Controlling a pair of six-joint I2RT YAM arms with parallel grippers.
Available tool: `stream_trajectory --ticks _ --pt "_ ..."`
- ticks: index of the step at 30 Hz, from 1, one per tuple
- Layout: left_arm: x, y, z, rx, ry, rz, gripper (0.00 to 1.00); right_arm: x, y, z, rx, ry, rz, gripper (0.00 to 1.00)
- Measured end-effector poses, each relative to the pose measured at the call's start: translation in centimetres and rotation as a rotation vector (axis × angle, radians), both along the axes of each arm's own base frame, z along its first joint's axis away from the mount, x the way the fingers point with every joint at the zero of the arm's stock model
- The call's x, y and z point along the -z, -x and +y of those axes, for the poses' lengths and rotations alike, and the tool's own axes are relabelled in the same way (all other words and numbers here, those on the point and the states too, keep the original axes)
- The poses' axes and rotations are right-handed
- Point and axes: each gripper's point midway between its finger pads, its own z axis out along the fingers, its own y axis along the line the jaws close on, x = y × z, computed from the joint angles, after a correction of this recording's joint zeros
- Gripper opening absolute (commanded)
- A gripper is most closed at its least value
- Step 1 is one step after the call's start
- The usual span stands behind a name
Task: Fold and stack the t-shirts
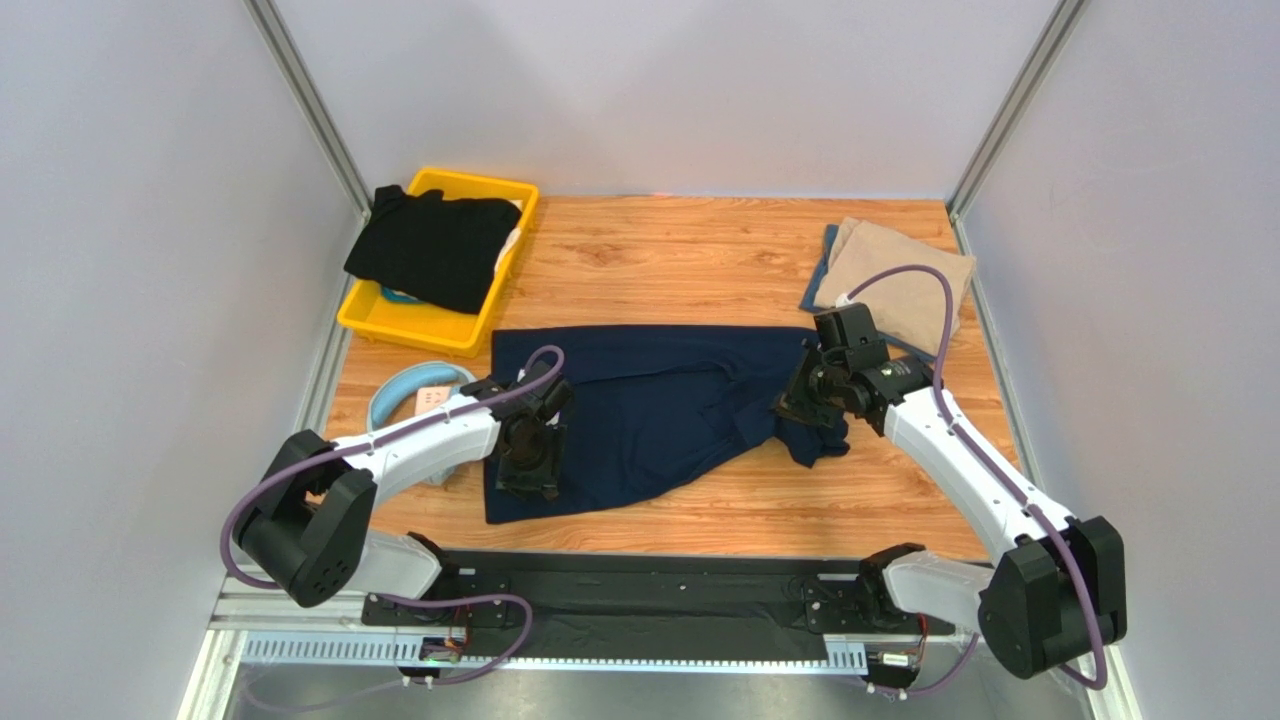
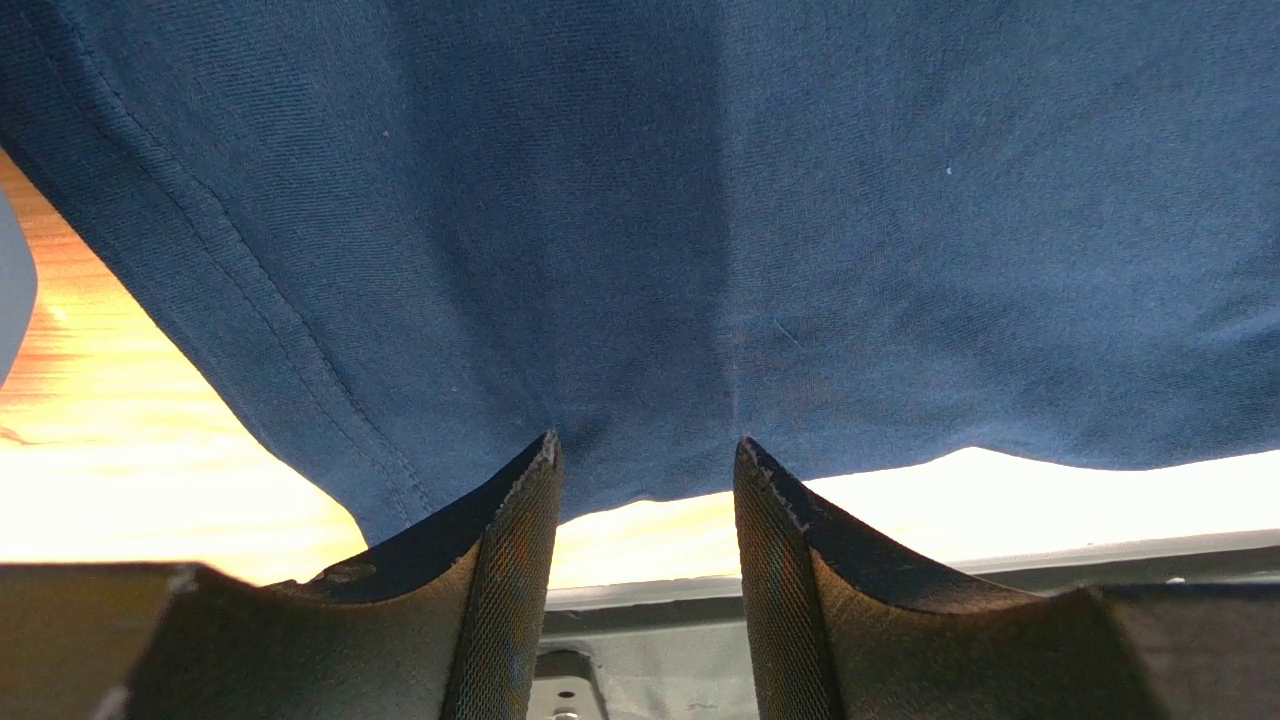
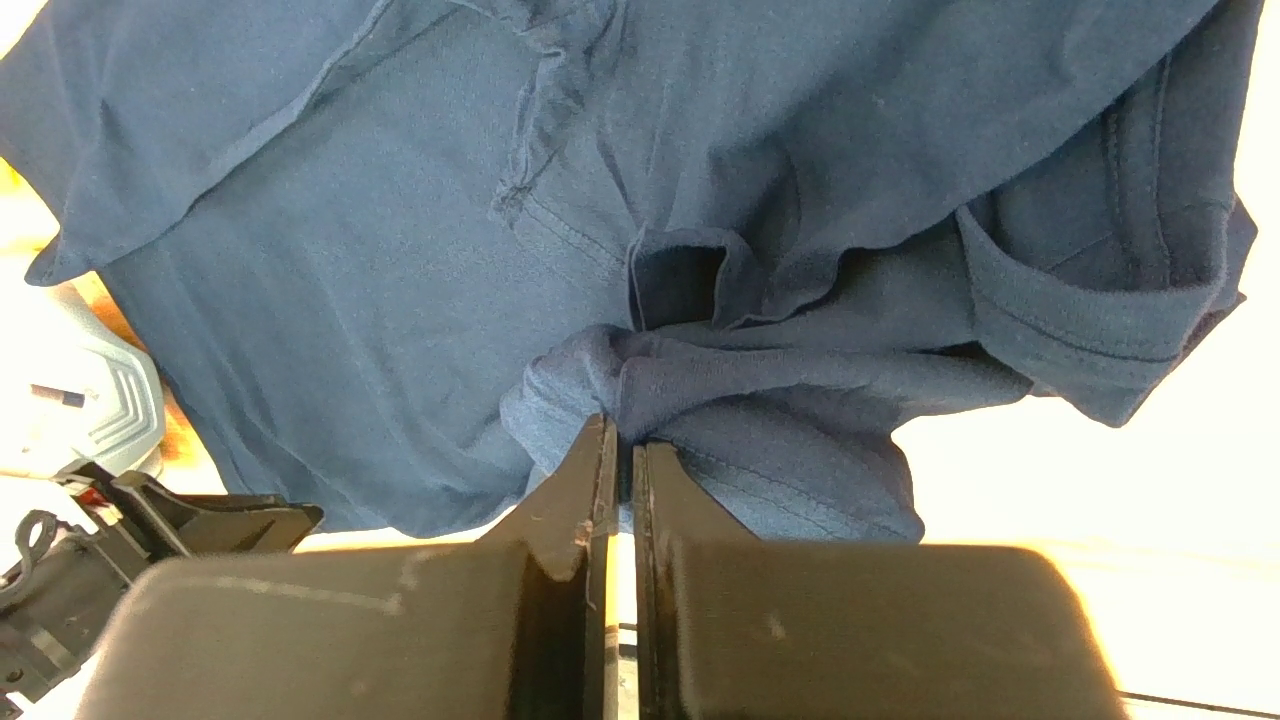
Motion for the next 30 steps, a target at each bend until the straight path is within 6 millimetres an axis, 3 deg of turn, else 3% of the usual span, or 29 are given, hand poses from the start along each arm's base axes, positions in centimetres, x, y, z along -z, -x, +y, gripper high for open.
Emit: stream_trajectory --ticks 14,30 --pt "0.1 0.2 0.1 0.0 0.003 -0.013 0.54 -1.1 -0.5 0.2 -0.02 -0.001 -0.028 0.0" --pt "0.8 0.2 0.6 -0.018 -0.028 -0.015 0.54 -0.8 -0.3 -0.4 -0.039 0.042 -0.031 0.0"
